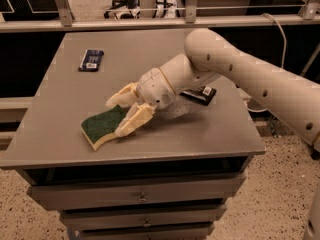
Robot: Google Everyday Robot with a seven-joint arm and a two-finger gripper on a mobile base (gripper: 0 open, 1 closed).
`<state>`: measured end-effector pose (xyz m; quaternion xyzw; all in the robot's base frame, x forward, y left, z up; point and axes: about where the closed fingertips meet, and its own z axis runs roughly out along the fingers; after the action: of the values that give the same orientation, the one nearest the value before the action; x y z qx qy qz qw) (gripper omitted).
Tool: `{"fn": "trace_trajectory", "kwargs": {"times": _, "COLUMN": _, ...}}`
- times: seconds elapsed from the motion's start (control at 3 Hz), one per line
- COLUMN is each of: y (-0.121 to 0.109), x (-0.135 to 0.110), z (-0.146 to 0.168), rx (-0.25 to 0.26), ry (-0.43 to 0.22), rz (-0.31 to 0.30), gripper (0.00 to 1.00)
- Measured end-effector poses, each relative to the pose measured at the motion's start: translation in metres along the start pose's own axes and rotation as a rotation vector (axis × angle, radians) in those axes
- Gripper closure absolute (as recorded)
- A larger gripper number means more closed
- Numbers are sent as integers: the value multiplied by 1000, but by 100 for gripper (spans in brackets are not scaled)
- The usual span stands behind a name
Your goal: Pick sponge
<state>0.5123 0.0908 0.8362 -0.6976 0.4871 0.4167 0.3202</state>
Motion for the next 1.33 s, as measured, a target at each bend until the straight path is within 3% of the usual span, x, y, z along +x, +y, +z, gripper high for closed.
{"fn": "trace_trajectory", "kwargs": {"times": 0.33, "y": 1, "x": 4, "z": 2, "rx": -13, "ry": 2, "rz": 0, "gripper": 63}}
{"fn": "trace_trajectory", "kwargs": {"times": 0.67, "y": -1, "x": -1, "z": -3, "rx": 11, "ry": -27, "rz": 4, "gripper": 85}}
{"fn": "trace_trajectory", "kwargs": {"times": 1.0, "y": -15, "x": -26, "z": -40, "rx": 178, "ry": -99, "rz": 10, "gripper": 100}}
{"fn": "trace_trajectory", "kwargs": {"times": 1.33, "y": -32, "x": -39, "z": -77, "rx": 324, "ry": -129, "rz": 18, "gripper": 100}}
